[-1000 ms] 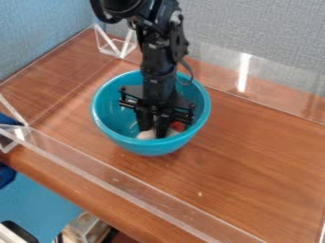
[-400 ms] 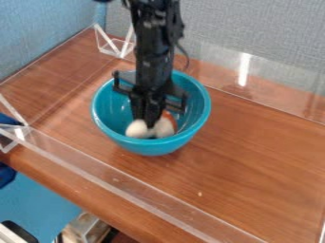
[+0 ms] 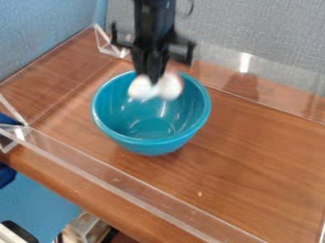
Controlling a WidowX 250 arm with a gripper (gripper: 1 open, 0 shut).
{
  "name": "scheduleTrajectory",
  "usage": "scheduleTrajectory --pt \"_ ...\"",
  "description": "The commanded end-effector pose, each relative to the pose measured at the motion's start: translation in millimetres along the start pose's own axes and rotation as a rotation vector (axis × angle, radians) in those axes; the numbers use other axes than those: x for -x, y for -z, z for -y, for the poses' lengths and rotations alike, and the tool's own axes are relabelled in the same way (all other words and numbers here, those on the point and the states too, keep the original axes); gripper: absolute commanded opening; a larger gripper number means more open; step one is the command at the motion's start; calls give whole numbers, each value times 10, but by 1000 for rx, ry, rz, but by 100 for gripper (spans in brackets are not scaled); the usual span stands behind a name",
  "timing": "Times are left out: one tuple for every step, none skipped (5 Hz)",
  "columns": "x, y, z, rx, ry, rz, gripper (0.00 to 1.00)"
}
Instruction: Remove the mushroom from inside the blue bowl and put it on the table
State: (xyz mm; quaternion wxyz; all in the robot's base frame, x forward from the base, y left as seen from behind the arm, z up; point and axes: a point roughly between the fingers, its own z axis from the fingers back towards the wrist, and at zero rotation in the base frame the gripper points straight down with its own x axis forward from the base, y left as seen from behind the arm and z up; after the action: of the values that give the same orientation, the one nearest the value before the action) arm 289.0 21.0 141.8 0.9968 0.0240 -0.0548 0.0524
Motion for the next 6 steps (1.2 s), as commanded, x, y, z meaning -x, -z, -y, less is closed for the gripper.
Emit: scheduleTrajectory --pt "-72 -442 175 12 11 96 0" --pt "-15 -453 575 14 70 89 0" --pt "183 -461 881 -1 100 71 0" --pt "419 -442 1118 -19 123 49 0" --pt "615 -205 1308 -42 154 27 0" --pt "741 127 1317 -71 176 2 0"
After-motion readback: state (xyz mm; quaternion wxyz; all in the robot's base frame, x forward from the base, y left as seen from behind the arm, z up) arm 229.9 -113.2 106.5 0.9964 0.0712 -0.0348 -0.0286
